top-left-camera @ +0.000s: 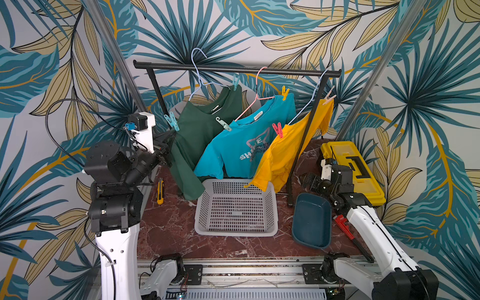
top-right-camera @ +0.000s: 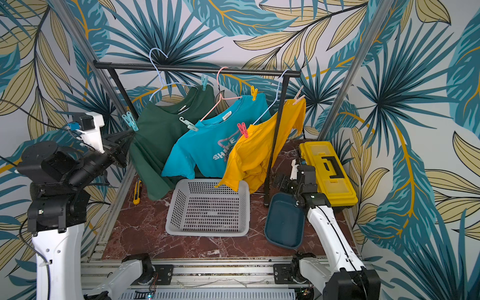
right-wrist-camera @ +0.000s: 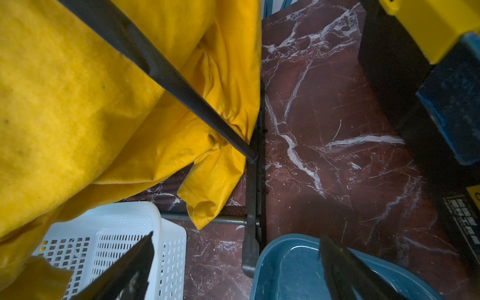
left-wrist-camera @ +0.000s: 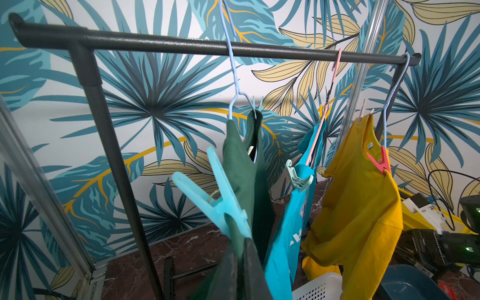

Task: Remove the clothespins securing t-shirts to the hanger
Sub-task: Pick up the hanger from the clothes rail.

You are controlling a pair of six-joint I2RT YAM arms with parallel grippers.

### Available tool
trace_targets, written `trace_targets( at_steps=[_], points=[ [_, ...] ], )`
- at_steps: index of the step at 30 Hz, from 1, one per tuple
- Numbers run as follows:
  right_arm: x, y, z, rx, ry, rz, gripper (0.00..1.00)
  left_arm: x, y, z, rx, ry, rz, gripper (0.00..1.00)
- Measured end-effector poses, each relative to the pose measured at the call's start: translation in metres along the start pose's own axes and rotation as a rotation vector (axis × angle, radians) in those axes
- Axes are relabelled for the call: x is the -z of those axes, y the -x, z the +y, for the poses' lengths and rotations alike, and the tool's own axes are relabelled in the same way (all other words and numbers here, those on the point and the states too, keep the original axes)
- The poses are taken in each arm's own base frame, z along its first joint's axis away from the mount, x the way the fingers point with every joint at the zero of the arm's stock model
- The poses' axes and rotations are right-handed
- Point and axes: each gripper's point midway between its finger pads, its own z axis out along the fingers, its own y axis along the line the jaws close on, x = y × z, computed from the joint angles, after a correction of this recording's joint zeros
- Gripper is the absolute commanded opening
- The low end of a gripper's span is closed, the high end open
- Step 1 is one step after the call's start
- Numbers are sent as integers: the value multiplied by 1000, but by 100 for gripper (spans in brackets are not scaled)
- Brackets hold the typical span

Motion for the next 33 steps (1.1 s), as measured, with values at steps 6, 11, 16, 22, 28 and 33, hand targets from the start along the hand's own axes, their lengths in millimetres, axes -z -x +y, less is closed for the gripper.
trace_targets(
  at_steps=[6, 11, 16, 22, 28, 33],
  points=[
    [3, 0, 1, 4, 1, -3, 99, 14, 11, -4, -17, 30, -28, 0],
    [9, 2, 2, 9, 6, -15, 99, 22, 23, -7, -29, 44, -49, 0],
    [12, 1, 2, 10, 3, -18, 99, 34, 29, -12, -43, 65, -63, 0],
    [12, 0, 2, 9, 3, -16, 99, 58, 29, -19, -59, 111, -74, 0],
    [12, -3, 2, 8, 3, -6, 99, 84, 31, -28, -68, 152, -106, 0],
    [12, -6, 0, 5, -2, 7, 99, 94, 42, -31, -52, 173, -131, 0]
  ],
)
